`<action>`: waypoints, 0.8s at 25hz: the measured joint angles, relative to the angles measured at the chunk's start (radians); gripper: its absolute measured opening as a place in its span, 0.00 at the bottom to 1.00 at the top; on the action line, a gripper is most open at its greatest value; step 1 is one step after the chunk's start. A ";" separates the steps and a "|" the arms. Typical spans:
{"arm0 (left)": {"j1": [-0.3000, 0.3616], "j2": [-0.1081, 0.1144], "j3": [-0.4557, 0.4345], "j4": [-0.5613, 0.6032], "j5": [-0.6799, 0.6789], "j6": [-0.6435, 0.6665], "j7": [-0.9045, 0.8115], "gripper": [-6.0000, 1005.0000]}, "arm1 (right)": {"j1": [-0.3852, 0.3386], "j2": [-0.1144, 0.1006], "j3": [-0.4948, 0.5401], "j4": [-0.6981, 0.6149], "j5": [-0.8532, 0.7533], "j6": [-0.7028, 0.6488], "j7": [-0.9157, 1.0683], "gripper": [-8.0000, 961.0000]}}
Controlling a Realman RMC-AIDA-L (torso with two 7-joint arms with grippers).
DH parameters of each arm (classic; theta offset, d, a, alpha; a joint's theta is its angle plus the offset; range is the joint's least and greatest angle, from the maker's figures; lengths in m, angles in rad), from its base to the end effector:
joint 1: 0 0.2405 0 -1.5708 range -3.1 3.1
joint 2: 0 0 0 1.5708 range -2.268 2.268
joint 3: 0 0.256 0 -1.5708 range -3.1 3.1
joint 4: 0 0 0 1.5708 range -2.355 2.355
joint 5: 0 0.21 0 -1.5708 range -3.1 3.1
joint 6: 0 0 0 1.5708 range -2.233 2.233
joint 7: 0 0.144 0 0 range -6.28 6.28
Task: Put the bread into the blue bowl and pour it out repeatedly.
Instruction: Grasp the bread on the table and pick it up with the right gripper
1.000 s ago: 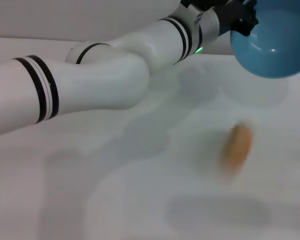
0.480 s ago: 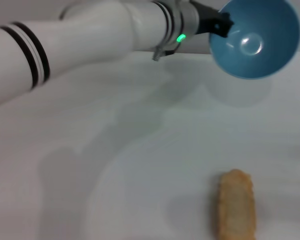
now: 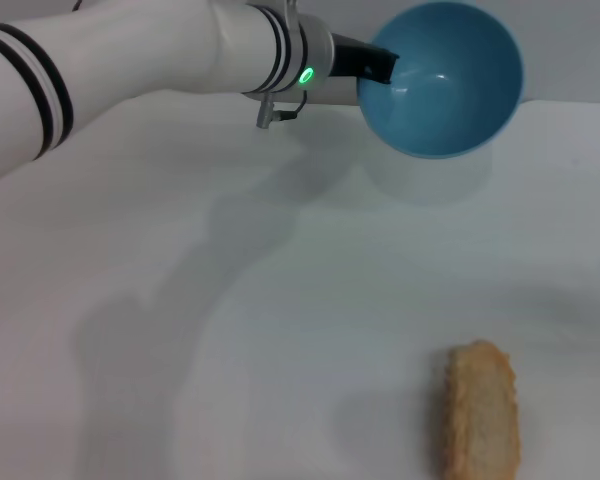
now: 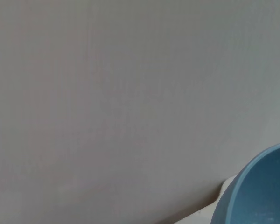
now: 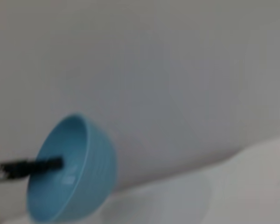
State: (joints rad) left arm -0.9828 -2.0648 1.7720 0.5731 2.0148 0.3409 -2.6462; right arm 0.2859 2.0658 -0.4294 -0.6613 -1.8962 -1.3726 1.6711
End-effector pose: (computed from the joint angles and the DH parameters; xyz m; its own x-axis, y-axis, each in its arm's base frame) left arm -0.1208 0.4660 -0.0914 0.7487 0.5207 0.4103 0.6604 -0.5312 -0.5308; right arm 0.3715 0.2841 0.0560 0.3199 -0.5409 -0.7779 -0.9341 -0.3173 -0.1636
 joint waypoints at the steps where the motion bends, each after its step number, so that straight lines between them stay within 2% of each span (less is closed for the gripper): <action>1: 0.004 0.000 -0.007 -0.001 0.000 0.000 0.000 0.00 | 0.016 0.000 -0.032 -0.020 -0.042 -0.013 0.057 0.52; 6: 0.013 -0.001 -0.022 -0.004 -0.001 -0.001 0.000 0.00 | 0.077 -0.002 -0.177 -0.045 -0.107 -0.053 0.198 0.51; 8: 0.019 -0.003 -0.022 -0.005 -0.004 -0.005 0.000 0.00 | 0.110 0.000 -0.280 -0.036 -0.115 -0.050 0.259 0.51; 13: 0.028 -0.005 -0.022 -0.006 -0.006 -0.009 0.000 0.00 | 0.143 -0.004 -0.338 0.007 -0.144 -0.031 0.327 0.50; 20: 0.033 -0.007 -0.019 -0.002 -0.008 -0.023 0.000 0.00 | 0.155 -0.004 -0.342 0.038 -0.228 -0.028 0.412 0.50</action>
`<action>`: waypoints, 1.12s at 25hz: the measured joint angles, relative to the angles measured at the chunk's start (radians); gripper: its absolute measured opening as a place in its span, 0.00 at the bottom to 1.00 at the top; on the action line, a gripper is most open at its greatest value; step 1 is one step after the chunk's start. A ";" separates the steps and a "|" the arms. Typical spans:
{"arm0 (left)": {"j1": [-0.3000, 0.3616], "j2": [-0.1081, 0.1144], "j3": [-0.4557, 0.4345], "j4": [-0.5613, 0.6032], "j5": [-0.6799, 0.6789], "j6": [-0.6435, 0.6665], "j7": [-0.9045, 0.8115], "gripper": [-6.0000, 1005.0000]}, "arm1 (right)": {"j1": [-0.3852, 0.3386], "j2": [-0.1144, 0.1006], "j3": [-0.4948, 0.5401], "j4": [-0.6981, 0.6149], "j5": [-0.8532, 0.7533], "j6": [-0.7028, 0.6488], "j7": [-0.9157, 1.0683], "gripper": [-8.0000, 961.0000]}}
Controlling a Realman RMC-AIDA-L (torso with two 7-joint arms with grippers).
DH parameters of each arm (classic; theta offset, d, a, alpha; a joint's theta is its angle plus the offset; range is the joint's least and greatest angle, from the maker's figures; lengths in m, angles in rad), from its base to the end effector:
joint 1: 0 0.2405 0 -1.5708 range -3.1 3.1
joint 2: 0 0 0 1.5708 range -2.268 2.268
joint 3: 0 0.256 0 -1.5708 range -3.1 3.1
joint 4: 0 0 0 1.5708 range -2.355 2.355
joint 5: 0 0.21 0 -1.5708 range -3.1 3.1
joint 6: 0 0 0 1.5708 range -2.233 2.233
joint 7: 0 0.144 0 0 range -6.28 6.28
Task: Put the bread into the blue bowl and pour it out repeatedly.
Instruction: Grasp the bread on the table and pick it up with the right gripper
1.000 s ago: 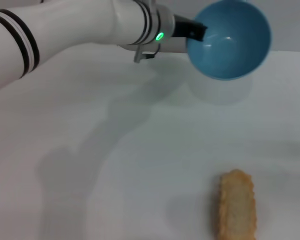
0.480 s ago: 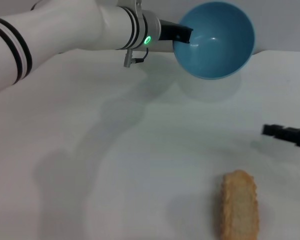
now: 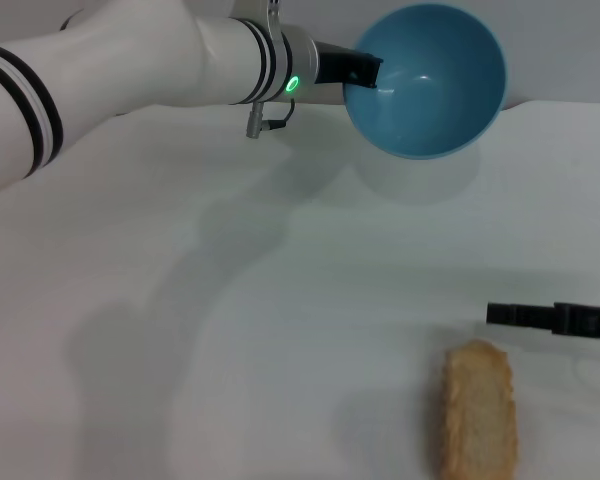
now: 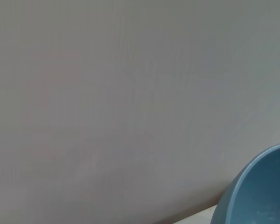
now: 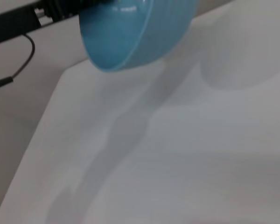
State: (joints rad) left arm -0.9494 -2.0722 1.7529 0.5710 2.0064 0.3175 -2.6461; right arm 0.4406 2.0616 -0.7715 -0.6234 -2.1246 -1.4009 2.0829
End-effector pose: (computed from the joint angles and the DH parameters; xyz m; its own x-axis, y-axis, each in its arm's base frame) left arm -0.1339 0.4640 -0.0901 0.7139 0.5409 0.4447 0.6972 -0.4893 -0.5240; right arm 0.3186 0.3046 -0.0164 0.2791 -0.8845 -0.3738 -0.9473 -0.3174 0.0436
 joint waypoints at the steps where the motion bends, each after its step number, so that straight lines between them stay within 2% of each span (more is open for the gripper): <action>1: -0.001 0.000 0.001 0.000 0.000 0.000 0.000 0.00 | 0.000 0.000 0.000 0.005 -0.005 -0.001 0.003 0.50; 7: 0.000 0.000 -0.004 0.002 0.000 -0.005 0.000 0.00 | 0.020 -0.004 -0.004 0.072 -0.061 0.001 0.021 0.49; 11: 0.001 0.000 -0.003 0.004 0.000 -0.011 0.000 0.00 | 0.027 -0.007 0.000 0.074 -0.130 0.010 0.078 0.48; 17: 0.002 0.000 -0.003 0.002 0.000 -0.013 0.000 0.00 | 0.023 -0.018 -0.002 0.076 -0.143 0.008 0.091 0.48; 28: 0.008 0.000 0.000 0.000 -0.002 -0.017 0.000 0.00 | 0.074 -0.004 -0.011 0.110 -0.169 0.082 0.068 0.46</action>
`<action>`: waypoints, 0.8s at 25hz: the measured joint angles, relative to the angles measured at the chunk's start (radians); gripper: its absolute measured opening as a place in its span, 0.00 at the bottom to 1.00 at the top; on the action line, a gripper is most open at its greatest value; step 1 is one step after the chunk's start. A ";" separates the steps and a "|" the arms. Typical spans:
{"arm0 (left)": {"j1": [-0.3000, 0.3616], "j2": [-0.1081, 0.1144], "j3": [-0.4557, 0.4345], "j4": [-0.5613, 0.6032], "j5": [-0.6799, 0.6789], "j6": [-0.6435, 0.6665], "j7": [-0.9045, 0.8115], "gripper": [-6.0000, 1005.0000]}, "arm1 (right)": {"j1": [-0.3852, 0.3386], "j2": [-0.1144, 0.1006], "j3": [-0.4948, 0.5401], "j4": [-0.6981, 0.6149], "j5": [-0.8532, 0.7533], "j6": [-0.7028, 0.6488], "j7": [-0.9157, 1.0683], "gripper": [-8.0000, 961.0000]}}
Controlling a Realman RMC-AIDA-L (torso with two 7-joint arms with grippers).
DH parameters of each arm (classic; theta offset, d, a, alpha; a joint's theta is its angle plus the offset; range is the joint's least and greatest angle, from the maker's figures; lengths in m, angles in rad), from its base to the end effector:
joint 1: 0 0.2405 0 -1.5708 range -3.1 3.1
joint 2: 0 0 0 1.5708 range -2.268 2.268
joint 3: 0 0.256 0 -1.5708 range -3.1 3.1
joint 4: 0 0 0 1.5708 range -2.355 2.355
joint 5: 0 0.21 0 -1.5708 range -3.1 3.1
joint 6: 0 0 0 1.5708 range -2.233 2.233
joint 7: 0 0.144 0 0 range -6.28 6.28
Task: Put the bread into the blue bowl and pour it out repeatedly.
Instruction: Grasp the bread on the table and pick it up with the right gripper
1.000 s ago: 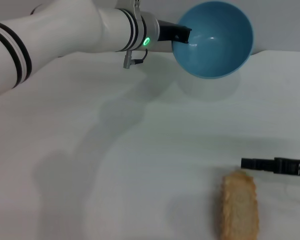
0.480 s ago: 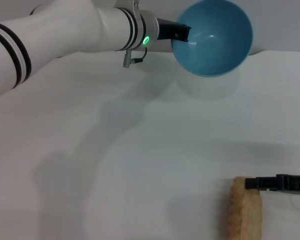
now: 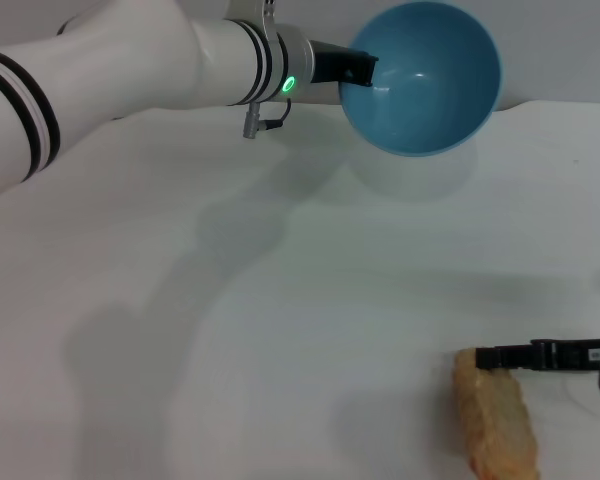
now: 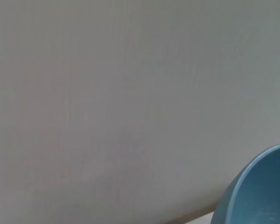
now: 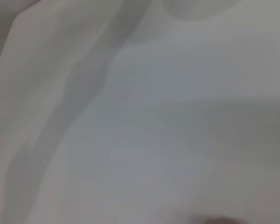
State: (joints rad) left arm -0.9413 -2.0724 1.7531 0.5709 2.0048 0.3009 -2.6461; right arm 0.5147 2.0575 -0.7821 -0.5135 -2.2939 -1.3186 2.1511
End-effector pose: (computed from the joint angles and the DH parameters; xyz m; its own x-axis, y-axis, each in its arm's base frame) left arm -0.1369 0.4645 -0.0887 0.7095 0.5373 0.4560 0.7016 -0.4778 -0.5286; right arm 0.3278 0.3033 -0.0404 0.2536 -0.9412 -0.2232 -0.9669 -0.2532 -0.0312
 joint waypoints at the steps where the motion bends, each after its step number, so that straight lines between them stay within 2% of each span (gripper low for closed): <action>1: 0.001 0.000 0.001 0.000 0.000 -0.003 0.000 0.00 | 0.005 0.003 0.000 0.006 -0.001 0.009 -0.014 0.46; 5: 0.006 0.000 0.002 0.002 0.000 -0.006 0.000 0.00 | 0.026 0.010 0.001 0.046 0.000 0.036 -0.069 0.46; 7: 0.010 0.000 0.002 0.004 0.000 -0.006 0.000 0.00 | 0.033 0.012 0.005 0.058 0.009 0.042 -0.092 0.31; 13: 0.018 0.000 0.003 0.006 0.000 -0.005 0.000 0.00 | 0.013 0.012 0.002 0.056 0.140 -0.019 -0.191 0.28; 18: 0.028 0.000 0.003 0.010 0.000 -0.005 0.000 0.00 | 0.011 0.011 0.002 0.054 0.146 -0.027 -0.211 0.25; 20: 0.031 0.000 0.003 0.010 0.000 -0.005 0.000 0.00 | 0.010 0.012 0.004 0.054 0.146 -0.031 -0.224 0.20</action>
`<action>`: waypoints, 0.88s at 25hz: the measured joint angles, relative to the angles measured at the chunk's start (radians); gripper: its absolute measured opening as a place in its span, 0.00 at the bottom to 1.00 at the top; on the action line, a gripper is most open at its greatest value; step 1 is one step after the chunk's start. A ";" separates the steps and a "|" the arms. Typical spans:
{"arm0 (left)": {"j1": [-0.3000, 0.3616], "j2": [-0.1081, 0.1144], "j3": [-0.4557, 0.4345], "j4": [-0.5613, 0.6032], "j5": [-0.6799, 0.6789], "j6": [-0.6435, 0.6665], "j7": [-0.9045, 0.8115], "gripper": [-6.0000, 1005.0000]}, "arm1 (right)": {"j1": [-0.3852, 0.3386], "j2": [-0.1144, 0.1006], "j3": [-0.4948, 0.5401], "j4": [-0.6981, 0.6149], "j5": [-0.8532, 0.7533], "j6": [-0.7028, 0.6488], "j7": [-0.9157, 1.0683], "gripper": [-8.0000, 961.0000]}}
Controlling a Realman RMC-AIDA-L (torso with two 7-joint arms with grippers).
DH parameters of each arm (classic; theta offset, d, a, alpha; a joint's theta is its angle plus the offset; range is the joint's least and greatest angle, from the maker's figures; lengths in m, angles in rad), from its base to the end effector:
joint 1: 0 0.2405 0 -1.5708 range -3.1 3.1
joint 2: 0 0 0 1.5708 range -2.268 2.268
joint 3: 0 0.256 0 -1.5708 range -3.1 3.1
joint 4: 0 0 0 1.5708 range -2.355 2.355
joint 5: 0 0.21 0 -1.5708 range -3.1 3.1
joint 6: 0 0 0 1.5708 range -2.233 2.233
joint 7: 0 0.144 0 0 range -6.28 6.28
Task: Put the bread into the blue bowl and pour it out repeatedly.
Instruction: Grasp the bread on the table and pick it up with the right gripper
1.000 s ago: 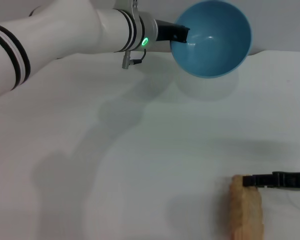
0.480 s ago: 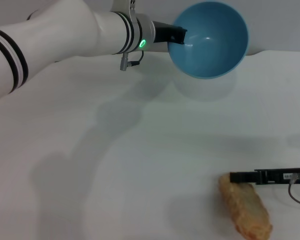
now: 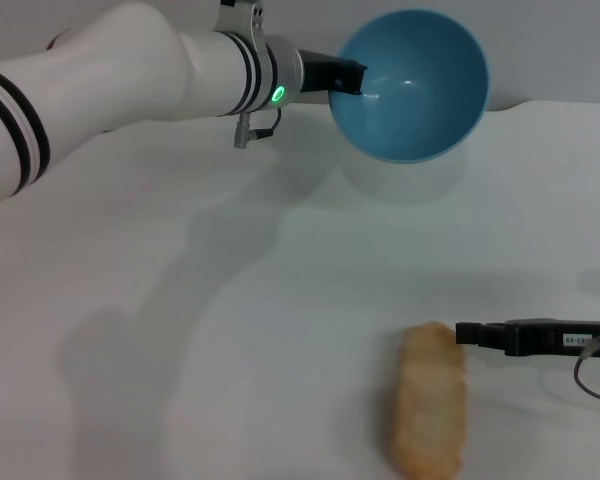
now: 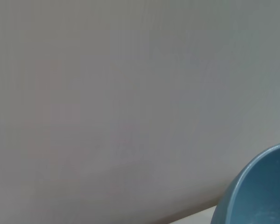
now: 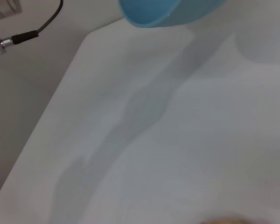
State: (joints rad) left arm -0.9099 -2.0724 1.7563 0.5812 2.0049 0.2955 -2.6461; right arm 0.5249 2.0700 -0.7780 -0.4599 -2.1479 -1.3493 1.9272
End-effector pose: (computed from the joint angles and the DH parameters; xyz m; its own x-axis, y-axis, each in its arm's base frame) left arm -0.1476 0.4606 -0.0883 0.6972 0.5489 0.4611 0.7127 -0.4614 -0.5284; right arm 0.3064 0.3056 -0.0504 0.3873 -0.8674 -0.3123 -0.9044 -0.4233 0.0540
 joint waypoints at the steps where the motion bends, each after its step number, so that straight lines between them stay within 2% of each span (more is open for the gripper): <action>1: 0.001 0.000 0.000 0.000 0.000 0.000 0.000 0.00 | 0.000 0.000 0.000 0.000 0.000 -0.001 -0.003 0.18; 9: 0.006 0.002 -0.002 0.000 0.000 0.004 0.000 0.00 | -0.001 -0.010 0.002 -0.034 -0.006 -0.062 0.059 0.01; 15: 0.006 0.002 -0.002 0.000 0.000 0.004 0.000 0.00 | -0.016 -0.022 0.001 -0.038 -0.007 -0.070 0.099 0.05; 22: 0.007 0.002 -0.003 -0.002 0.000 0.000 0.000 0.00 | -0.021 -0.022 -0.003 -0.031 -0.012 -0.069 0.108 0.34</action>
State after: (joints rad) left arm -0.9024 -2.0704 1.7538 0.5789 2.0049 0.2957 -2.6461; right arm 0.5035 2.0476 -0.7811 -0.4914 -2.1599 -1.4184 2.0351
